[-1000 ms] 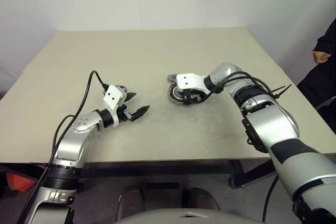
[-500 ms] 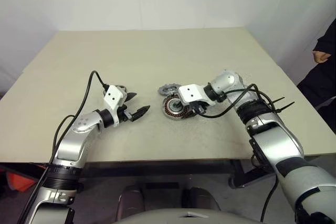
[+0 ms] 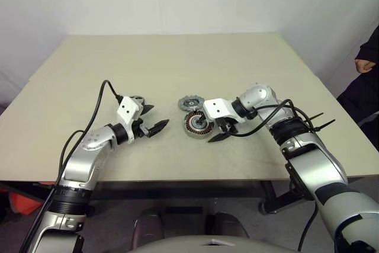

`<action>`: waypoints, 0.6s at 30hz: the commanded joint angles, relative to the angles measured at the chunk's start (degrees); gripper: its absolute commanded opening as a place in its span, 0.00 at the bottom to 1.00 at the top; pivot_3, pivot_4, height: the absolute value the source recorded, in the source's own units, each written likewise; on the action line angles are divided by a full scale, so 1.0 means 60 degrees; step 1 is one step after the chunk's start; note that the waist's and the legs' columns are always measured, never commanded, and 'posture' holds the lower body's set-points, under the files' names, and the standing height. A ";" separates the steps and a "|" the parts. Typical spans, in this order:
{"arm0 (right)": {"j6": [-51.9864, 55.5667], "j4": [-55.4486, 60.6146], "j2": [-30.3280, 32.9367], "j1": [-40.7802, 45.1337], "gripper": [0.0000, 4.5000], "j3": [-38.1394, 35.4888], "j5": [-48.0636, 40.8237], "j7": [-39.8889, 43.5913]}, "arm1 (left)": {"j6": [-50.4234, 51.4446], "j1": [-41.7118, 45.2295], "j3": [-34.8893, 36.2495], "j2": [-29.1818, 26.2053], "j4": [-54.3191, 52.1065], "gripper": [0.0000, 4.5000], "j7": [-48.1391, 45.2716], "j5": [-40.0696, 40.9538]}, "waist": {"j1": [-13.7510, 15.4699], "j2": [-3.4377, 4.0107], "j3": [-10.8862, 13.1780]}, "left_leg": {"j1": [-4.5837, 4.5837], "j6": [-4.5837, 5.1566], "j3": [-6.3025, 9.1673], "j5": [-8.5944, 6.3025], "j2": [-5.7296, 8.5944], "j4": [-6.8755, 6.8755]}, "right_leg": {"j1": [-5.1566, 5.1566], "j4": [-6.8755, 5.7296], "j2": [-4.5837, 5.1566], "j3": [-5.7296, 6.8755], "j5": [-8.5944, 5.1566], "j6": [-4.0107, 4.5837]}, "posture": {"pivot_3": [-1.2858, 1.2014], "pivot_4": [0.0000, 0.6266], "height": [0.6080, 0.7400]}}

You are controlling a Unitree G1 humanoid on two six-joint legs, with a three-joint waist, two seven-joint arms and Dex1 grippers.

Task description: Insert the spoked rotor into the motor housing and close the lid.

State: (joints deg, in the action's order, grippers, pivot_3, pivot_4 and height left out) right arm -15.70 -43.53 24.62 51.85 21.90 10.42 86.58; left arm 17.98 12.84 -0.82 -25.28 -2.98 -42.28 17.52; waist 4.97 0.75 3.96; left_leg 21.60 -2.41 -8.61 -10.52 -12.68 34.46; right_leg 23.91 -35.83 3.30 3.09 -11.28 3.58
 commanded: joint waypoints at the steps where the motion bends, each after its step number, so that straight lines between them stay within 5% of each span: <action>1: 0.0184 0.0750 0.0082 0.0337 0.84 -0.0362 -0.0628 0.0188 | -0.0095 0.0042 0.0048 -0.0065 -0.0281 0.93 -0.0039 0.0020 | 0.0007 0.0000 0.0000 | 0.0000 0.0000 0.0000 0.0000 0.0000 0.0000 | 0.0000 0.0000 0.0000 0.0000 0.0000 0.0000 | 0.52 0.00 1.00; 8: 0.0692 0.0965 -0.0149 0.0536 0.84 -0.0918 -0.1087 -0.0956 | -0.0075 -0.0047 0.0223 0.0001 -0.0246 0.93 0.0054 0.0157 | 0.0075 0.0000 0.0000 | -0.0002 0.0000 0.0000 0.0000 0.0000 0.0000 | -0.0001 0.0000 0.0000 0.0000 0.0000 0.0000 | 0.52 0.00 1.00; 12: 0.0449 0.0033 -0.0715 0.0479 0.84 -0.1654 -0.1098 -0.3388 | -0.0009 -0.0193 0.0470 0.0116 -0.0288 0.93 0.0255 0.0313 | 0.0065 -0.0002 -0.0002 | -0.0009 -0.0008 0.0000 0.0004 0.0000 0.0000 | -0.0003 -0.0003 -0.0001 0.0000 0.0000 0.0000 | 0.52 0.00 1.00; 18: 0.1130 -0.0649 -0.1034 0.0008 0.84 -0.2377 -0.1360 -0.5108 | 0.0527 -0.0377 0.1030 0.0456 -0.0362 0.93 0.0826 0.0882 | 0.0088 -0.0003 -0.0002 | -0.0006 -0.0012 0.0001 0.0006 0.0005 -0.0002 | -0.0006 0.0001 0.0001 0.0000 0.0000 0.0000 | 0.52 0.00 1.00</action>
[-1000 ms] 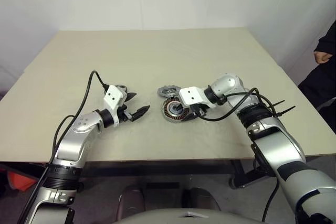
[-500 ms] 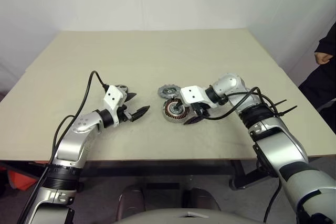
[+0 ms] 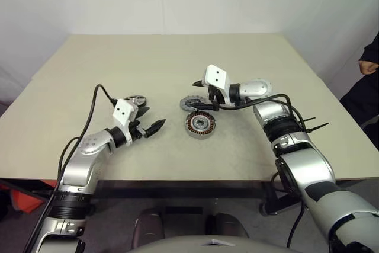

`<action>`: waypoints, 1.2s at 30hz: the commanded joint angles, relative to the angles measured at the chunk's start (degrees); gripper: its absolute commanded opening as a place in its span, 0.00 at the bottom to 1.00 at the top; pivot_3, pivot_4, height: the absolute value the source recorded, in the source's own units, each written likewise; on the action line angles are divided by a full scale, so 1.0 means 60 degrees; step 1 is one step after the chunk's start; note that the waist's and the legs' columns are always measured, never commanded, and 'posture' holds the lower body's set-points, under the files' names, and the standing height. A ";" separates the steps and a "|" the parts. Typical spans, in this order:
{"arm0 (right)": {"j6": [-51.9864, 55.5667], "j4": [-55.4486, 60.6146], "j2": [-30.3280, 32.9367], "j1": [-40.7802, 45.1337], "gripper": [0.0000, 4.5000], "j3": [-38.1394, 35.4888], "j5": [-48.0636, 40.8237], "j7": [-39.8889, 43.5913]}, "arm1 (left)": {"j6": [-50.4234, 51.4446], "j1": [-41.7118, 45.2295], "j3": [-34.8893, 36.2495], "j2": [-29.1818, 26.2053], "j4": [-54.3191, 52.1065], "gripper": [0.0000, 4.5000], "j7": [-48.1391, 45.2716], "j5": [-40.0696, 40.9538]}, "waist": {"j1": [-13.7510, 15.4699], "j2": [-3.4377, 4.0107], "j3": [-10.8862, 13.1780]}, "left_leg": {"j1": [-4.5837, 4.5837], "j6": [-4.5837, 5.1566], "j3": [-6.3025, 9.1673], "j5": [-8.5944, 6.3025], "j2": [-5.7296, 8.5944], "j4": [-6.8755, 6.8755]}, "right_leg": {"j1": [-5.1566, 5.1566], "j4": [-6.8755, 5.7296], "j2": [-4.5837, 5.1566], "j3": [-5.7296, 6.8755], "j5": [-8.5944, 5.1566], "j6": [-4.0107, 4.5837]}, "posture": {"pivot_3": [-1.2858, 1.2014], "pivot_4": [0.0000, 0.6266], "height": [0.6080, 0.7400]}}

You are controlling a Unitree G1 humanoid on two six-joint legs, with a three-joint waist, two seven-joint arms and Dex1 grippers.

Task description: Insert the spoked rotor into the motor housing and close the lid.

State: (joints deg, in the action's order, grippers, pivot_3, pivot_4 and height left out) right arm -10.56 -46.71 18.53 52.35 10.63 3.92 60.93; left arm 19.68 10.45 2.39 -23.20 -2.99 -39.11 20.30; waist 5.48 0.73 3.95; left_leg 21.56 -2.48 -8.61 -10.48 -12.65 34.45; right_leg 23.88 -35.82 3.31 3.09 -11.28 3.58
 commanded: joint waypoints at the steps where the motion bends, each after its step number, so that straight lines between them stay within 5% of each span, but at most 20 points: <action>1: 0.0423 -0.0180 -0.0011 -0.0141 0.84 -0.0605 -0.0320 -0.1031 | 0.0376 0.0002 0.0660 0.0176 -0.0349 0.93 0.0436 0.0553 | 0.0003 0.0000 0.0000 | 0.0000 0.0000 0.0000 0.0000 0.0000 0.0000 | -0.0001 0.0001 0.0000 0.0000 0.0000 0.0000 | 0.52 0.00 1.00; 19: 0.1370 0.0327 0.0255 -0.0597 0.84 -0.1251 -0.0800 -0.2280 | 0.3582 0.0239 0.4174 0.1903 0.0849 0.93 0.3650 0.4086 | -0.0019 -0.0002 0.0001 | -0.0048 -0.0005 -0.0001 0.0003 0.0005 0.0000 | -0.0053 0.0009 -0.0002 0.0000 -0.0001 -0.0002 | 0.52 0.00 1.00; 36: 0.1205 0.0441 0.0271 -0.0608 0.84 -0.1256 -0.0915 -0.2386 | 0.2824 0.3046 0.5680 0.2651 0.4397 0.93 0.5981 0.4909 | 0.0010 -0.0013 0.0002 | -0.0083 0.0001 0.0005 0.0000 0.0013 -0.0007 | -0.0104 0.0029 0.0001 0.0003 -0.0010 -0.0022 | 0.52 0.00 1.00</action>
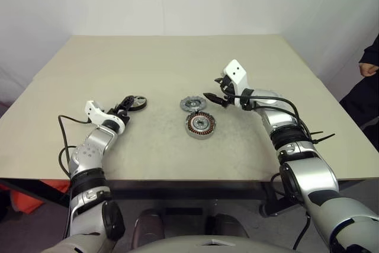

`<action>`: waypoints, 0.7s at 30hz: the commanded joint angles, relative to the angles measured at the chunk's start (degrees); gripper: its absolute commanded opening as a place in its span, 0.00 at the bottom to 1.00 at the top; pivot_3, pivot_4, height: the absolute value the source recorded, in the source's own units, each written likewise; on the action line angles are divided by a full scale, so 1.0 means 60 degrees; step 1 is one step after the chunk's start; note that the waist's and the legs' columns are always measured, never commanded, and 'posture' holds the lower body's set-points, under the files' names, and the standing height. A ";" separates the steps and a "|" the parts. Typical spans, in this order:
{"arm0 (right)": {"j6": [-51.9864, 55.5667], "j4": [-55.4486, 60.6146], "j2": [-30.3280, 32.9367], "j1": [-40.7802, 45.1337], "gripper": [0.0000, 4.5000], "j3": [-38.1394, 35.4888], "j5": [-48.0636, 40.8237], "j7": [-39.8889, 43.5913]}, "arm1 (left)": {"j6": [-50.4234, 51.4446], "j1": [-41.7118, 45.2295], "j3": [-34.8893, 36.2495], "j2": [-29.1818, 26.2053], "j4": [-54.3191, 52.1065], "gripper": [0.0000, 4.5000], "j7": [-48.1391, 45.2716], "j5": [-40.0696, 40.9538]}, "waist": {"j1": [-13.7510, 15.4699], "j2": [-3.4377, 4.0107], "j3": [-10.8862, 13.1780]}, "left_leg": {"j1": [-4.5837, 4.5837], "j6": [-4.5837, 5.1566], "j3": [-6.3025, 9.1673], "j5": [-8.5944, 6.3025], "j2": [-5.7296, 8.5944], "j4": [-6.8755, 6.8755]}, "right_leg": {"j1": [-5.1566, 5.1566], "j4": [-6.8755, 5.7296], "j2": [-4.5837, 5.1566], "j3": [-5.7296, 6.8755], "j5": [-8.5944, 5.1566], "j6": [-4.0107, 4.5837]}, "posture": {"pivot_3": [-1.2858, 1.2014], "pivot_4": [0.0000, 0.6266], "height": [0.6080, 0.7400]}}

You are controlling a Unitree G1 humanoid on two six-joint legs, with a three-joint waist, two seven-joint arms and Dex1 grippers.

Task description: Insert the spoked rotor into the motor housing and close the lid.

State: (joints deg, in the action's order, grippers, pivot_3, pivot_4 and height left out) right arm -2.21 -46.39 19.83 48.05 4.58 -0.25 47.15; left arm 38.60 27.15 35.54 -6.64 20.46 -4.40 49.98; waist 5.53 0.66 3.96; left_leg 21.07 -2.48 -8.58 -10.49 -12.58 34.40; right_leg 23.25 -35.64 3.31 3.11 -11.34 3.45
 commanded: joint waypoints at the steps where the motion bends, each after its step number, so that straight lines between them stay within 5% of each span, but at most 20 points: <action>1: -0.0185 0.0414 0.0064 0.0098 0.84 -0.0252 -0.0223 -0.0098 | -0.0481 0.0380 0.0211 -0.0128 0.0763 0.93 0.0312 -0.0105 | 0.0002 -0.0001 -0.0001 | -0.0001 0.0000 0.0000 0.0000 0.0001 0.0000 | -0.0002 0.0000 0.0001 0.0000 -0.0001 -0.0001 | 0.52 0.00 1.00; 8: -0.0163 0.0504 0.0106 0.0080 0.85 -0.0272 -0.0265 -0.0150 | -0.0543 0.0513 -0.0012 -0.0190 0.1335 0.48 0.0230 -0.0256 | 0.0005 0.0000 -0.0001 | -0.0022 -0.0007 0.0000 0.0004 0.0000 0.0000 | -0.0014 -0.0008 0.0002 0.0000 -0.0027 -0.0048 | 0.52 0.00 1.00; 16: -0.0247 0.0367 0.0095 0.0136 0.85 -0.0249 -0.0225 -0.0264 | -0.0339 0.0230 -0.0084 -0.0270 0.1119 0.48 -0.0026 -0.0217 | 0.0013 0.0000 -0.0001 | -0.0014 -0.0002 0.0000 0.0001 0.0002 -0.0006 | -0.0014 0.0004 0.0005 0.0000 0.0002 0.0003 | 0.52 0.00 1.00; 21: -0.0312 0.0308 0.0053 0.0168 0.85 -0.0236 -0.0203 -0.0359 | -0.0244 0.0131 -0.0118 -0.0307 0.1056 0.22 -0.0068 -0.0210 | 0.0010 0.0000 -0.0001 | -0.0015 0.0000 -0.0001 0.0000 0.0002 -0.0014 | -0.0013 0.0011 0.0004 0.0000 0.0002 0.0002 | 0.52 0.00 1.00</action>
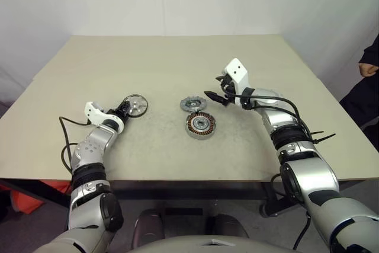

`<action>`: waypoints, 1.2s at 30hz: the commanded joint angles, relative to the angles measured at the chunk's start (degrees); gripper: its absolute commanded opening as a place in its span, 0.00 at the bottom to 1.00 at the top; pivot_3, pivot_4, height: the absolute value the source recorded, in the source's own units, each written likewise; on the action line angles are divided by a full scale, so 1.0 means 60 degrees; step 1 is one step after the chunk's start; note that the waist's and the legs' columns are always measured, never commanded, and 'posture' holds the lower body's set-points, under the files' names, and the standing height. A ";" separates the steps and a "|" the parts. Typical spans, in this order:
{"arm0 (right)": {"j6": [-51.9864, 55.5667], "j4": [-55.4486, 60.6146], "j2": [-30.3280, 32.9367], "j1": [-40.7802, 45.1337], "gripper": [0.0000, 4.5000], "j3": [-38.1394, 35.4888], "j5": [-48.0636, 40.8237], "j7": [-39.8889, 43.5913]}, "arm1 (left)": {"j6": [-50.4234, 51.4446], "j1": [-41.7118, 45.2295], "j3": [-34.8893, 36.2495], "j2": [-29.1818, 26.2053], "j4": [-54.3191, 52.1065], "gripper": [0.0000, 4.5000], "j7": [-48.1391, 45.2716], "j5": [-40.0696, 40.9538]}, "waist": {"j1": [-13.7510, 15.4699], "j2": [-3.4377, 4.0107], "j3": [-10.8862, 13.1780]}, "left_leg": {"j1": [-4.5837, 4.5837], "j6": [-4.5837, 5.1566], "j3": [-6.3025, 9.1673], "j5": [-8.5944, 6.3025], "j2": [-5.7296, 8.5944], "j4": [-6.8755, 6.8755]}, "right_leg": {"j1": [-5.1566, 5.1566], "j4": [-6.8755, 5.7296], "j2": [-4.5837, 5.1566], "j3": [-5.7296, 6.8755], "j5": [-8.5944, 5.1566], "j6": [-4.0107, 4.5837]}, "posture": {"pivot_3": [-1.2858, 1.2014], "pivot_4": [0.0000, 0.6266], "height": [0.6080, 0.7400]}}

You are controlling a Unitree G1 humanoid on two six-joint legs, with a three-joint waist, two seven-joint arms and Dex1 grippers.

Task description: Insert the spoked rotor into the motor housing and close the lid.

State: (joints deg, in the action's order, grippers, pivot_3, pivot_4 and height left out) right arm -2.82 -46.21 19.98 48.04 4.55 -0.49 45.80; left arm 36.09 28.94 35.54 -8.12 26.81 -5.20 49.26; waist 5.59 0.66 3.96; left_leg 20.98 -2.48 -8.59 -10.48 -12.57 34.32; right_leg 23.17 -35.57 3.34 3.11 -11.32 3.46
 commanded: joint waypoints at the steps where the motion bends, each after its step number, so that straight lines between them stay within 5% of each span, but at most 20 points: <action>1: -0.0227 0.0265 0.0025 0.0177 0.85 -0.0229 -0.0160 -0.0146 | 0.0213 -0.0183 -0.0138 -0.0074 -0.0030 0.18 0.0006 -0.0066 | 0.0000 0.0000 0.0000 | -0.0001 0.0000 -0.0001 0.0000 0.0001 -0.0001 | 0.0000 0.0000 0.0001 0.0000 0.0000 0.0000 | 0.52 0.00 1.00; 20: -0.0489 -0.0732 0.0317 0.0549 0.85 -0.0323 0.0196 -0.1457 | 0.1230 -0.0295 -0.0363 -0.0064 -0.0774 0.10 -0.0977 0.0816 | 0.0013 0.0001 0.0000 | 0.0001 0.0000 -0.0001 0.0000 0.0011 -0.0004 | -0.0003 0.0007 0.0006 0.0000 -0.0018 -0.0031 | 0.52 0.00 1.00; 30: -0.0300 -0.0806 0.0484 0.0158 0.85 -0.0177 0.0477 -0.1567 | 0.3440 -0.0116 -0.0940 0.0796 -0.2693 0.10 -0.1651 0.3258 | -0.0009 -0.0037 0.0024 | 0.0034 0.0006 -0.0003 -0.0004 0.0006 -0.0013 | 0.0023 0.0019 0.0000 0.0001 -0.0002 -0.0001 | 0.52 0.00 1.00; 36: -0.0165 -0.0573 0.0599 -0.0068 0.85 -0.0222 0.0556 -0.1629 | 0.3689 0.0408 -0.1546 0.1194 -0.1978 0.10 -0.1692 0.3158 | -0.0008 -0.0039 0.0026 | 0.0030 0.0006 -0.0003 -0.0004 0.0015 -0.0013 | 0.0020 0.0019 0.0003 -0.0001 -0.0003 -0.0003 | 0.52 0.00 1.00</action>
State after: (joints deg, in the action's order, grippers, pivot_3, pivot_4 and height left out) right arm -3.71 -52.40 22.62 47.15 3.65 2.76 36.69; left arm 58.04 29.61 26.98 -1.18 14.36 -14.55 67.37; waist 5.54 0.42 4.11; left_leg 21.15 -2.44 -8.61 -10.51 -12.48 34.24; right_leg 23.29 -35.46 3.35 3.10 -11.35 3.44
